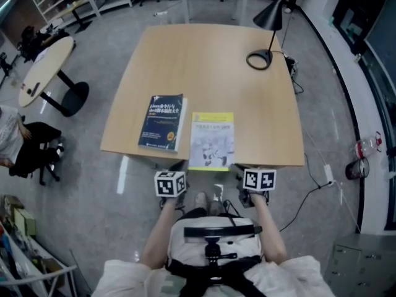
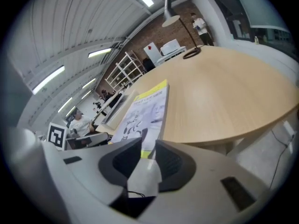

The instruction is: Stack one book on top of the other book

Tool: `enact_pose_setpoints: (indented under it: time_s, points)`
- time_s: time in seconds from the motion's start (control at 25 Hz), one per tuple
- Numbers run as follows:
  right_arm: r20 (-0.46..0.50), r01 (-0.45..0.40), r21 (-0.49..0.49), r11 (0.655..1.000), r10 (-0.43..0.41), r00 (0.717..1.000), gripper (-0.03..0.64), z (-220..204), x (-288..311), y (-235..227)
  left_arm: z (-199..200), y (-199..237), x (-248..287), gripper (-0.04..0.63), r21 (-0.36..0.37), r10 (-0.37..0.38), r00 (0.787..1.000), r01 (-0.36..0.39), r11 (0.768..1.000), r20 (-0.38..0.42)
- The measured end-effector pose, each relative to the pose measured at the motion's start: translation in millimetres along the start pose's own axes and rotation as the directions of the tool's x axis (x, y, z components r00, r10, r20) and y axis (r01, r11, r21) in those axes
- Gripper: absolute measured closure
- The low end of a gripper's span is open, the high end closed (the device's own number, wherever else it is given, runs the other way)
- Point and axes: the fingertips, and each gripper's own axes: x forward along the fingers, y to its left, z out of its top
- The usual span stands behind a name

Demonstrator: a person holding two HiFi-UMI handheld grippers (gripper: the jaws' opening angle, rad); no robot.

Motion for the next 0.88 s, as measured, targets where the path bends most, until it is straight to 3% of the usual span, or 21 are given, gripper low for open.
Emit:
enact_pose_setpoints:
  time_s: [0.08,0.2,0.44,0.64,0.88]
  points:
    - [0.015,-0.007,0.061,0.998,0.006,1.0,0.471,-0.8,-2.9,-4.2,-3.5,-3.4,-4.0,0.569,-0.049,-0.063,0.998,0.062,0.997,-0.008]
    - [0.013,-0.066,0.166,0.984,0.064,0.998,0.426,-2.4,0.8,-5.5,-8.6,-10.8,-2.5,0.464,-0.149,-0.162,0.986,0.157,0.976,-0.026]
    - [-0.08,-0.092,0.185,0.979,0.108,0.991,0.425,-15.6,15.3,-3.2,-15.8,-20.8,5.9,0.437,-0.25,-0.275,0.96,0.252,0.935,-0.061]
    - [-0.101,-0.099,0.184,0.978,0.119,0.988,0.423,-16.8,25.2,-3.5,-22.2,-22.4,15.1,0.437,-0.308,-0.328,0.939,0.282,0.909,-0.108]
    - [-0.121,-0.098,0.196,0.976,0.123,0.985,0.423,-12.4,35.6,-5.5,-29.6,-23.6,26.5,0.437,-0.32,-0.37,0.913,0.303,0.897,-0.171]
